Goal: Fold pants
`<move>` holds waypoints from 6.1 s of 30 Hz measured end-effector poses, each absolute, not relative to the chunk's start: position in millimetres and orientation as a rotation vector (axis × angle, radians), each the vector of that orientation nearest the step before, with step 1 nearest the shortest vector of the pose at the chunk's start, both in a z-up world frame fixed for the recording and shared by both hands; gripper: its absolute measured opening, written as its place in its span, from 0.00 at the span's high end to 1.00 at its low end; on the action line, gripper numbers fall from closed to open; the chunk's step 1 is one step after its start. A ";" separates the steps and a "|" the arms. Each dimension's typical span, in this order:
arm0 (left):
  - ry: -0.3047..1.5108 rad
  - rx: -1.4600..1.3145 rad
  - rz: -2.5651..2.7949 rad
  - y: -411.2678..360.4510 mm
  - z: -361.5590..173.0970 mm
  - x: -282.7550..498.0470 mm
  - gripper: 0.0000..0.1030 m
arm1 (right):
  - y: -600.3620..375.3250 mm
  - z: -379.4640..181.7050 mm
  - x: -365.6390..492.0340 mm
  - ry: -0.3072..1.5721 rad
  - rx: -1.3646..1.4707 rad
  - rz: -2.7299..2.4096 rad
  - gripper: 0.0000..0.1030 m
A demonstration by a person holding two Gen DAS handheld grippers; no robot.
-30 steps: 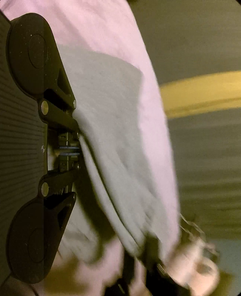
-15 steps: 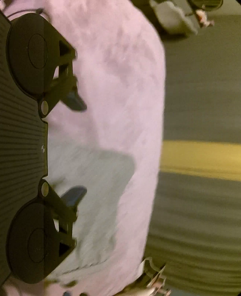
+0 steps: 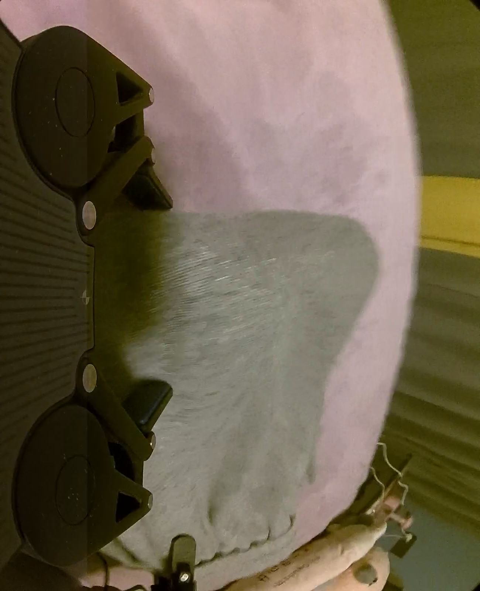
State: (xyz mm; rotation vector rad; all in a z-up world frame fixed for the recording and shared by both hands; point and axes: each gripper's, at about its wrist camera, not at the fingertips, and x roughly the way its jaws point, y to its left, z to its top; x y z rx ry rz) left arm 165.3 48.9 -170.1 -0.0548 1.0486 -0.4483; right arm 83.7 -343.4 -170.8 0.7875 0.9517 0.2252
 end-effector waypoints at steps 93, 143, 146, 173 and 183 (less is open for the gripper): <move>1.006 0.085 0.022 -35.0 -89.9 49.3 0.06 | -200.1 -59.9 71.2 1.059 0.034 -0.135 0.03; 1.027 0.092 0.012 -37.7 -93.6 50.6 0.06 | -203.4 -64.2 76.6 1.080 0.052 -0.133 0.03; 1.031 0.088 0.008 -37.3 -94.1 51.1 0.06 | -203.7 -64.3 77.0 1.082 0.053 -0.135 0.03; 1.034 0.077 0.000 -39.0 -92.4 53.5 0.06 | -205.6 -64.4 80.4 1.092 0.045 -0.145 0.03; 1.039 0.071 -0.005 -38.6 -94.2 55.7 0.06 | -204.3 -66.4 82.0 1.095 0.038 -0.145 0.03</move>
